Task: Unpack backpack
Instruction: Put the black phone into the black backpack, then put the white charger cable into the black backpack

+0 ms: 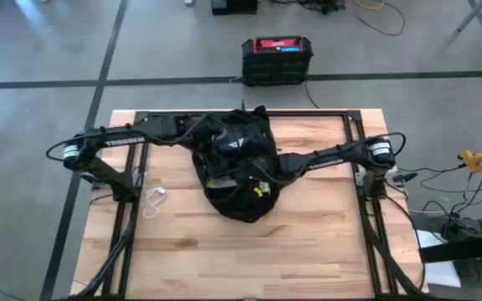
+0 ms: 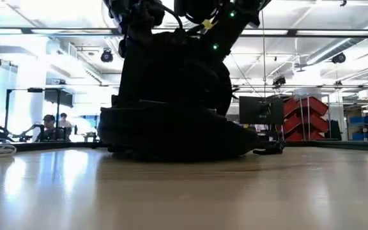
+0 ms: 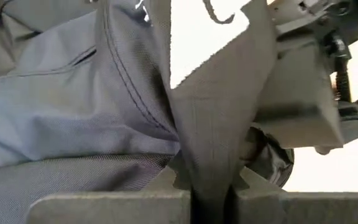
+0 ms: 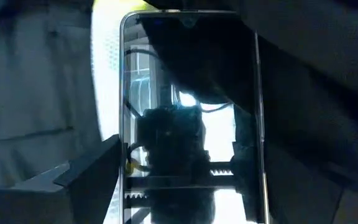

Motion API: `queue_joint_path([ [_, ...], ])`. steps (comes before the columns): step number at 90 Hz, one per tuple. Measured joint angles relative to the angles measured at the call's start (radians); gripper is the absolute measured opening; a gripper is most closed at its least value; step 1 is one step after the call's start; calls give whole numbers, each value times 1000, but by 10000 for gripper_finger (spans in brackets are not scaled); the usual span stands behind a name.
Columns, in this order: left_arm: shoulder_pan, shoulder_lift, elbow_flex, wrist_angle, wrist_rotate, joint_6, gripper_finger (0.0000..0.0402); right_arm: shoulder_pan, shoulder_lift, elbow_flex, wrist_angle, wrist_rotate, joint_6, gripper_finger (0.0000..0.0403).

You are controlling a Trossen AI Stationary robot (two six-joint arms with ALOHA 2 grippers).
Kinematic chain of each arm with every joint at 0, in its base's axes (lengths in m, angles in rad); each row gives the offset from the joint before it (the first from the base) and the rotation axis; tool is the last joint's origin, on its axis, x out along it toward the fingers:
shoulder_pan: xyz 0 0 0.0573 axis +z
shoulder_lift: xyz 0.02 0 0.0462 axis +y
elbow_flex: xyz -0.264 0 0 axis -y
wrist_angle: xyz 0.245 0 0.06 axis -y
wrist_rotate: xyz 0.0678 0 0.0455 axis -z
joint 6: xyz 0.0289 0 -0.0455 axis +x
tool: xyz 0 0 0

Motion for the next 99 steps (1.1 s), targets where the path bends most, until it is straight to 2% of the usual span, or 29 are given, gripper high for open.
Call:
queue_joint_path([
  [11,0,-4,23,-5,-1,-4,6,-22,0,0,10,-13,4,360],
  [27,1,-4,65,-33,-5,-6,6,-54,0,11,8,-103,50,389],
  [41,8,-7,84,-82,-43,-8,6,-46,-7,36,-30,-108,49,395],
  [60,7,-8,84,-105,-49,-11,6,40,-85,39,-94,-88,69,391],
  [72,8,-9,84,-105,-61,-16,6,92,-104,18,-107,-33,74,391],
  [83,3,-9,84,-101,-64,-15,6,134,-102,-10,-78,-126,139,391],
  [88,2,-9,83,-99,-64,-6,6,166,-93,-29,-61,-134,159,391],
  [94,2,-9,83,-91,-65,6,6,201,-83,-46,-50,-97,171,391],
  [99,2,-9,83,-81,-66,10,6,227,-78,-51,-44,-6,166,391],
])
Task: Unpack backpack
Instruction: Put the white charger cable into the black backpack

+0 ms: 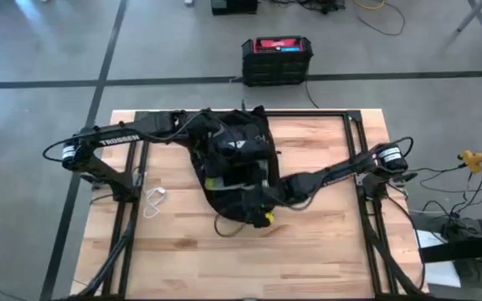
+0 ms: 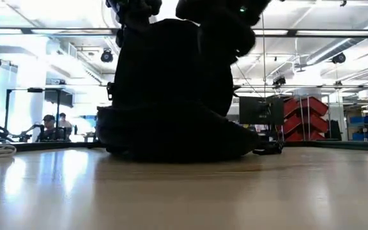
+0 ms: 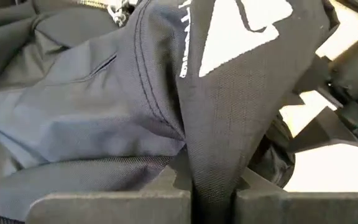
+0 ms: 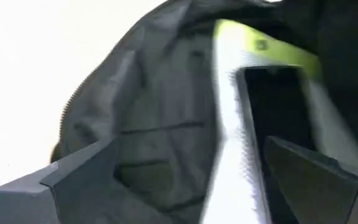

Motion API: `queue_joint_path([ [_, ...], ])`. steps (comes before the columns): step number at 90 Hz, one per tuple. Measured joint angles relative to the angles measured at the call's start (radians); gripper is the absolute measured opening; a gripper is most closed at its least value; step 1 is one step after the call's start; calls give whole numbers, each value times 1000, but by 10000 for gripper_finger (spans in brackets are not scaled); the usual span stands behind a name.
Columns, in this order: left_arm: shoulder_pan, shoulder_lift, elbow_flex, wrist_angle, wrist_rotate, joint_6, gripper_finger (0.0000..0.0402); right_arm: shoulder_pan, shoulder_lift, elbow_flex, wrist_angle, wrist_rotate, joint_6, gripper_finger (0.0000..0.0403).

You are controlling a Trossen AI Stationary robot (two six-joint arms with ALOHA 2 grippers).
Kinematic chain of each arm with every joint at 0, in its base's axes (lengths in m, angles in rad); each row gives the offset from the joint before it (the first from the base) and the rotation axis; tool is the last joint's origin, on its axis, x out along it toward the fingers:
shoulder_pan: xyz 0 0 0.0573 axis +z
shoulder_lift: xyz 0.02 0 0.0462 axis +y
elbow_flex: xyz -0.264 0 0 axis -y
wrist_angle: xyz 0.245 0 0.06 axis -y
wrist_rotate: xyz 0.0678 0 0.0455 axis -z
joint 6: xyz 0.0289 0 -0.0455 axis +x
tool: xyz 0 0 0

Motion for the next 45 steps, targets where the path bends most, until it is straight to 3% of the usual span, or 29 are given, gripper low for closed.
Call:
queue_joint_path([
  [7,0,0,0,16,-2,17,8,8,0,0,42,178,-46,391],
  [12,0,0,0,29,-3,33,14,-7,0,0,91,241,-91,391],
  [26,1,-5,0,27,-9,43,51,-96,0,6,199,209,-179,391],
  [45,-1,-85,0,-137,-10,-10,131,-200,0,6,282,182,-228,391],
])
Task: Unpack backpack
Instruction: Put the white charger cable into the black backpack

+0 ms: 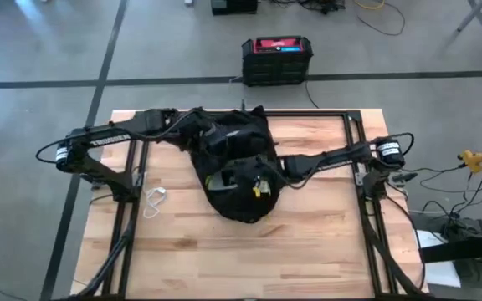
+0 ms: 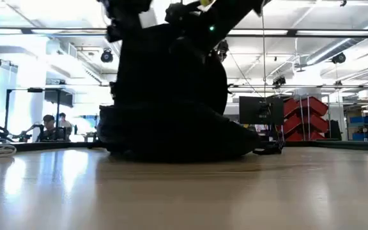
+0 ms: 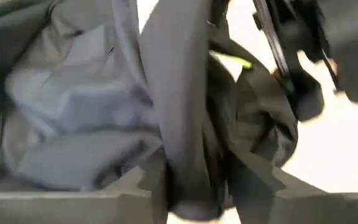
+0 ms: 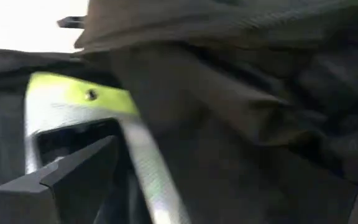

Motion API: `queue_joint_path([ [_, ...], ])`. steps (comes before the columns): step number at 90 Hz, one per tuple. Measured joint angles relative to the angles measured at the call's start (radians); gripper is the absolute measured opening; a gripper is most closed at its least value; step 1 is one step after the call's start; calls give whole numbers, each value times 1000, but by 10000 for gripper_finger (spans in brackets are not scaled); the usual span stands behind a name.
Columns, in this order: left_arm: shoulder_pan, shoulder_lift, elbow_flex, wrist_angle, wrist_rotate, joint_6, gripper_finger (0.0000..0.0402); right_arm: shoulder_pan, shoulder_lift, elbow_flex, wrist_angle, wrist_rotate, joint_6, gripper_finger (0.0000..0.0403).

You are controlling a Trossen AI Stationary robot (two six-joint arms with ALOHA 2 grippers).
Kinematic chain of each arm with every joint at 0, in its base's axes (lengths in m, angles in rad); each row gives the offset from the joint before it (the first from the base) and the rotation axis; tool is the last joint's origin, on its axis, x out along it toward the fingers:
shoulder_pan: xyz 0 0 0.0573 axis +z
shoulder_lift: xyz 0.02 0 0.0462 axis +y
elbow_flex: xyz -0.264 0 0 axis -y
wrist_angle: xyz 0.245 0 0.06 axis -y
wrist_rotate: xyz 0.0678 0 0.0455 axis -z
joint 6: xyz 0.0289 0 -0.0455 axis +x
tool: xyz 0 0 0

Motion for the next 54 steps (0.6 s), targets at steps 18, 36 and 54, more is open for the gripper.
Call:
queue_joint_path([
  [18,-79,-142,-9,-82,-91,-98,178,-44,-1,0,11,-25,12,391],
  [36,-243,-212,-67,-225,-328,-481,176,-44,-1,0,9,-28,12,391],
  [54,-325,-130,-175,-449,-185,-617,153,-45,-2,0,7,-53,13,391],
])
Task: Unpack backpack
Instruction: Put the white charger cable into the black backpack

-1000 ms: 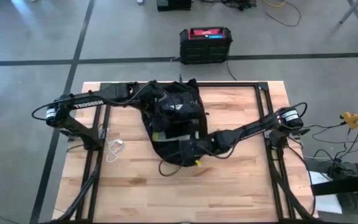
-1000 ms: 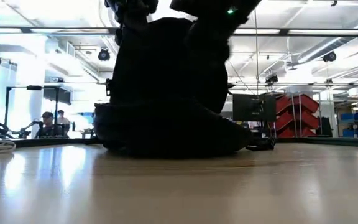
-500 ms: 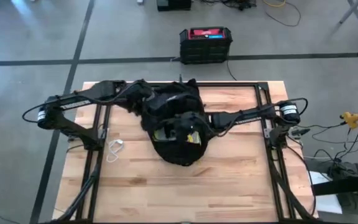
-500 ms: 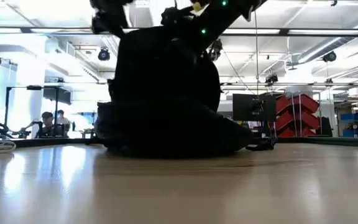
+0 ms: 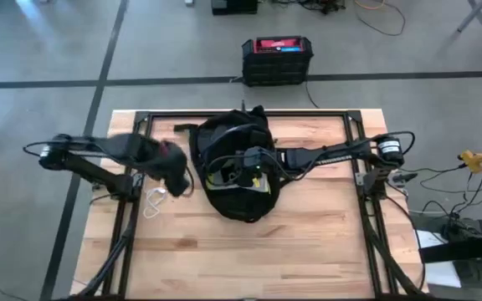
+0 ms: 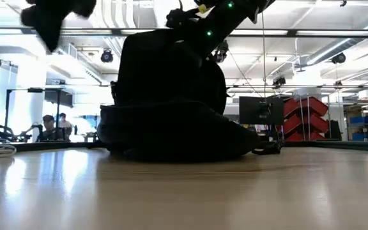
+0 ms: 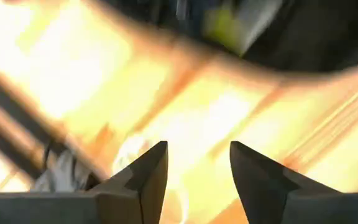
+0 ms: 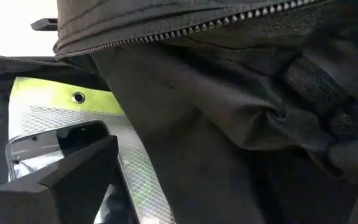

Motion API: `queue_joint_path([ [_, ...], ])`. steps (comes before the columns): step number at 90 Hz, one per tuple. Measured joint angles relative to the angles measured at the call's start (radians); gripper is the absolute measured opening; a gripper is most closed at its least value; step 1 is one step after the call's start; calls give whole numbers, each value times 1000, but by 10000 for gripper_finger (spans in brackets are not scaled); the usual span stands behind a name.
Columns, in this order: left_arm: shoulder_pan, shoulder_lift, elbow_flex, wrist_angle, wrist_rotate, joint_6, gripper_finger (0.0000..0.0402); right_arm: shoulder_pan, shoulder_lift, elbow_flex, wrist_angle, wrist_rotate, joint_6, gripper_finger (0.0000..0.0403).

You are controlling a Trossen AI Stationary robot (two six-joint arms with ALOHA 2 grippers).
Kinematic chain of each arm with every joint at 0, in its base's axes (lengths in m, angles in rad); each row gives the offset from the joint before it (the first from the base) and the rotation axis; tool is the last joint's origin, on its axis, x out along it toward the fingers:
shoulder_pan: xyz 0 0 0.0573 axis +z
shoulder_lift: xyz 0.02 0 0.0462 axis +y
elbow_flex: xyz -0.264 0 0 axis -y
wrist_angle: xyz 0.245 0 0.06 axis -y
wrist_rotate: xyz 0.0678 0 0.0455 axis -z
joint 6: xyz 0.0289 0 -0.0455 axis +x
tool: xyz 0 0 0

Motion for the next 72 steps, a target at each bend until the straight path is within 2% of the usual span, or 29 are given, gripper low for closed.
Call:
queue_joint_path([
  [17,-56,134,-95,1,178,81,139,0,0,0,-3,0,-8,391],
  [28,-104,226,-135,2,255,154,131,0,0,0,-3,0,-11,391],
  [51,-181,365,-155,17,279,192,130,0,0,0,-4,1,-17,391],
  [72,-191,407,-226,41,354,160,145,0,0,-1,-4,1,-19,391],
])
